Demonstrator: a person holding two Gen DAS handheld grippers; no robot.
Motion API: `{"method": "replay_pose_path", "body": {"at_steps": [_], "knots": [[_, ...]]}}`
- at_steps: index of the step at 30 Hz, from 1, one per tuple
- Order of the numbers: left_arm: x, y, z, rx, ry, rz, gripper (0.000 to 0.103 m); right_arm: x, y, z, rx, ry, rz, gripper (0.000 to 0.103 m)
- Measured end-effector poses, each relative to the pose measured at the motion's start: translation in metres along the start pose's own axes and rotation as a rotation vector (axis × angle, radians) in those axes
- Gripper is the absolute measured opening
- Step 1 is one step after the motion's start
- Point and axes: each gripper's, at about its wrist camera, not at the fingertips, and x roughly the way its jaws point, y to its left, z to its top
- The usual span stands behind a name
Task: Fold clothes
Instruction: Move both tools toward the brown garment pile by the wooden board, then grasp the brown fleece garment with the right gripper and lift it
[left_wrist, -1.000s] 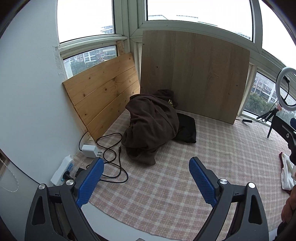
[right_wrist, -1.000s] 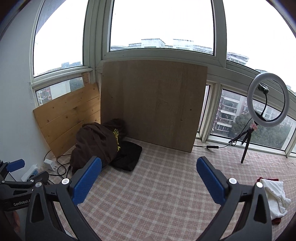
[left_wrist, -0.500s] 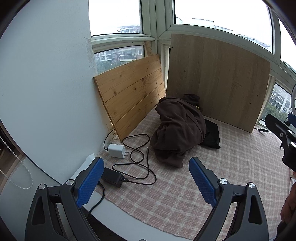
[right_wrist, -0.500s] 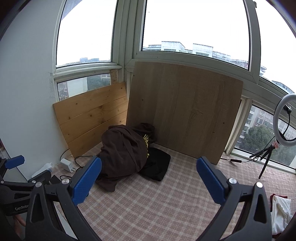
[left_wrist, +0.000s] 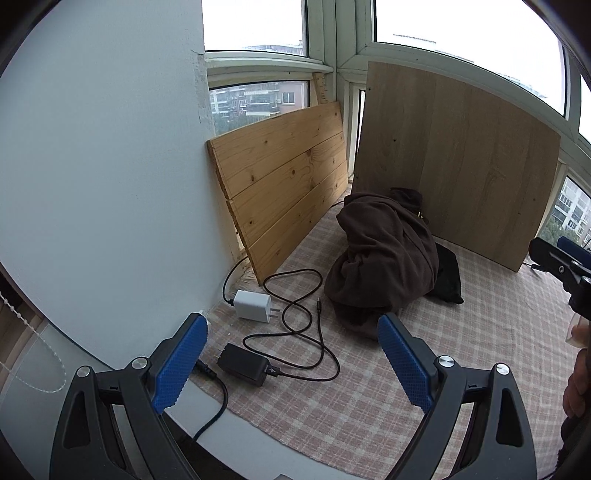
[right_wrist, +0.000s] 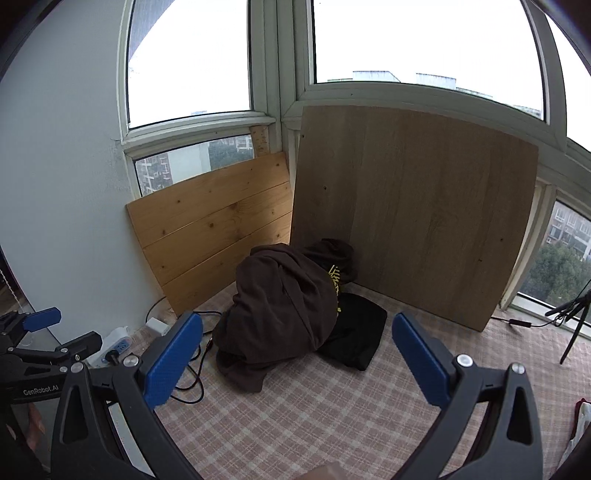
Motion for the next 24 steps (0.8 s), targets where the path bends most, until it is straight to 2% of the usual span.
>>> {"method": "replay_pose_path", "body": {"at_steps": [4,13,16,17,18,19,21,24], "knots": [[0.025,0.008,0.010,0.001,0.015,-0.024,0.093,0.053,-0.028,-0.006,0.097,0.078,0.034,0.103],[0.086,0.004,0.035,0.032,0.067,-0.057,0.093,0.184,0.035,-0.001,-0.120,0.216,0.010,0.103],[0.103,0.006,0.041,0.037,0.080,-0.059,0.094,0.229,0.055,-0.001,-0.188,0.247,0.026,0.103],[0.108,0.008,0.042,0.036,0.084,-0.058,0.094,0.245,0.060,-0.002,-0.207,0.284,0.014,0.103],[0.112,0.010,0.043,0.036,0.088,-0.056,0.094,0.260,0.063,-0.004,-0.216,0.323,0.018,0.093],[0.117,0.012,0.045,0.036,0.091,-0.055,0.093,0.273,0.065,-0.005,-0.225,0.360,0.021,0.068],[0.121,0.016,0.045,0.035,0.092,-0.053,0.093,0.282,0.064,0.002,-0.229,0.393,0.041,0.034],[0.124,0.019,0.047,0.036,0.084,-0.050,0.093,0.276,0.059,0.031,-0.204,0.372,0.112,0.023]]}}
